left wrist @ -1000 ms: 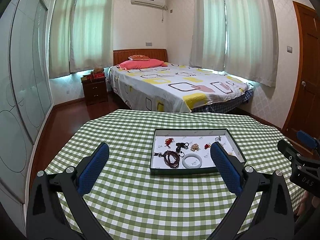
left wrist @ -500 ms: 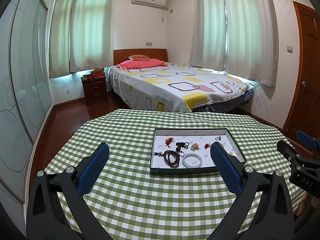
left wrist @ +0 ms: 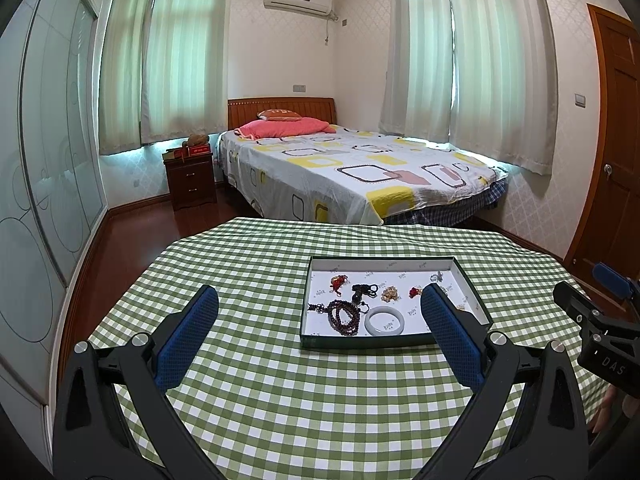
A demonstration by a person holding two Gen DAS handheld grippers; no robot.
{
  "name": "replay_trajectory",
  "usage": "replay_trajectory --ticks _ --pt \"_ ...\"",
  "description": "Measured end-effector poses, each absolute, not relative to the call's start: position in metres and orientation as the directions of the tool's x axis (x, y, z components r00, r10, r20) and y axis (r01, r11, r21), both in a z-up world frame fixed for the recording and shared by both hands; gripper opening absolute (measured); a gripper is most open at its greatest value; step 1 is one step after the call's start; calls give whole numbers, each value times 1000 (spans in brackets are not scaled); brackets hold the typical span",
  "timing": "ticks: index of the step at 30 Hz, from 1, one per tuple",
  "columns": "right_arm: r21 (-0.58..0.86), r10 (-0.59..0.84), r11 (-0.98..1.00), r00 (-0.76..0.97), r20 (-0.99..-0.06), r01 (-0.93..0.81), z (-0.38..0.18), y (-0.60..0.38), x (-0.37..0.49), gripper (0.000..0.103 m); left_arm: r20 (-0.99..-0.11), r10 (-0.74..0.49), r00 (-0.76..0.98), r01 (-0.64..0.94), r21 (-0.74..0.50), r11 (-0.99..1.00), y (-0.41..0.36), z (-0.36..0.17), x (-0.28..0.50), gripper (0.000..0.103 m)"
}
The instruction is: Organize jewelry
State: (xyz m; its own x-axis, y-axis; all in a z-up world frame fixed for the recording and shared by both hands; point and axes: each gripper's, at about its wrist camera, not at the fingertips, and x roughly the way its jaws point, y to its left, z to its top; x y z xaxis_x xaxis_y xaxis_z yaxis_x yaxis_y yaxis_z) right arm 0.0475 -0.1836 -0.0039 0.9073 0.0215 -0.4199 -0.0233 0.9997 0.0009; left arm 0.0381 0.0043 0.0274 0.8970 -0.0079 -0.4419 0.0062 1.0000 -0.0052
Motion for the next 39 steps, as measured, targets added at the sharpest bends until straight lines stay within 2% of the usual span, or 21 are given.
replay_trajectory --ticks 25,34,39 --pt "-1 26 1000 903 -429 -29 -8 -181 48 85 -421 18 907 -21 -3 1000 6 27 39 98" --pt "-4 30 999 900 -435 -35 -10 -180 48 85 -458 -36 888 16 -47 999 9 18 44 98" --pt "-3 29 999 899 -436 -34 -10 -180 48 85 -453 -21 891 5 -35 999 10 16 46 99"
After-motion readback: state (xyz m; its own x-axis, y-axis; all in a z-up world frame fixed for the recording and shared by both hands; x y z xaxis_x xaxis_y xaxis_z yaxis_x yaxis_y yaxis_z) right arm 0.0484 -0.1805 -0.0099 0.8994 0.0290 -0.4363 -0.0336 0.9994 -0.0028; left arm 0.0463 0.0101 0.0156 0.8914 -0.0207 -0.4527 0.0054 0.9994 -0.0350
